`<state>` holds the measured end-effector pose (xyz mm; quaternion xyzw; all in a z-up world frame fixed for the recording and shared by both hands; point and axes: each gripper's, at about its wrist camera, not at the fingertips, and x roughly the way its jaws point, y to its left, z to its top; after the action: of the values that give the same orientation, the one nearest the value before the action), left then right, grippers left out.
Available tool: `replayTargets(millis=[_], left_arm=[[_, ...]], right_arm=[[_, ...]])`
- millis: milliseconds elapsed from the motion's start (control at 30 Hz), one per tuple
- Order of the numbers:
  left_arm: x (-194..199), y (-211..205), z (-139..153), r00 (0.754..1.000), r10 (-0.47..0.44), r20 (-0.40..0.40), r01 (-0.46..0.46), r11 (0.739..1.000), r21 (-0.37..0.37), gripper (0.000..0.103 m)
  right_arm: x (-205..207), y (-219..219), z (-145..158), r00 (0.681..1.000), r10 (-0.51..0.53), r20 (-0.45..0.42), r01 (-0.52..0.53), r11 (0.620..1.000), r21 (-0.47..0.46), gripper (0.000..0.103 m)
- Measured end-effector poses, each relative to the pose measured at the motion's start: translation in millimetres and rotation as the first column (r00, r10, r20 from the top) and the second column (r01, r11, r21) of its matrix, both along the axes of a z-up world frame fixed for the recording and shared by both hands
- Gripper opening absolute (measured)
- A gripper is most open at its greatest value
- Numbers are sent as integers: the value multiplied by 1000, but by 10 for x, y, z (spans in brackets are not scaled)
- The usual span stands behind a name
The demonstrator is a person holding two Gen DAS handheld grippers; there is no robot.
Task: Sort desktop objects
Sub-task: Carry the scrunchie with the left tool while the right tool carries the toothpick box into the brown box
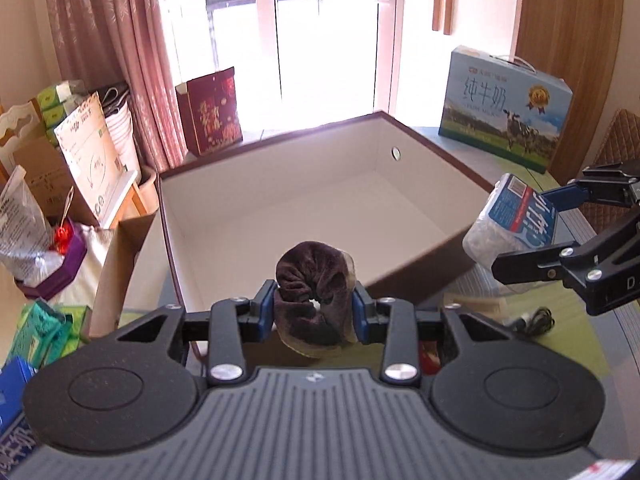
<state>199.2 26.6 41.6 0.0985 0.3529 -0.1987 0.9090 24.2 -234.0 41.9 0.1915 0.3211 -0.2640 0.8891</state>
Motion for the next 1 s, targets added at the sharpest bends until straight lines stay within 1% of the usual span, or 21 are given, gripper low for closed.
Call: replayTargets(millis=[167, 233, 367, 533, 633, 733, 833, 1000], left_arm=[[332, -62, 68, 1000, -19, 18, 18, 1000, 13, 33], [449, -82, 46, 1000, -25, 13, 25, 1000, 17, 33], [645, -101, -10, 1000, -31, 2, 31, 999, 32, 33], [826, -90, -145, 999, -34, -39, 35, 999, 33, 33], [951, -100, -257, 996, -36, -81, 40, 999, 37, 33], [1100, -123, -395, 989, -35, -142, 41, 998, 38, 33], [1255, -159, -536, 978, -31, -205, 41, 998, 45, 33], [1452, -231, -766, 958, -20, -285, 44, 996, 78, 33]], right_arm=[[193, -299, 55, 1000, -18, -3, 18, 999, -30, 83], [276, -405, 46, 1000, -22, -10, 22, 999, -38, 83], [427, -602, -29, 999, -25, -27, 24, 999, -37, 83], [555, -784, -174, 998, -31, -50, 31, 999, -12, 83], [641, -934, -266, 997, -32, -65, 33, 999, 22, 83], [707, -1079, -386, 996, -27, -90, 33, 997, 70, 83], [802, -1203, -539, 991, -16, -135, 32, 993, 110, 83], [967, -1343, -774, 975, -2, -220, 35, 989, 143, 83]])
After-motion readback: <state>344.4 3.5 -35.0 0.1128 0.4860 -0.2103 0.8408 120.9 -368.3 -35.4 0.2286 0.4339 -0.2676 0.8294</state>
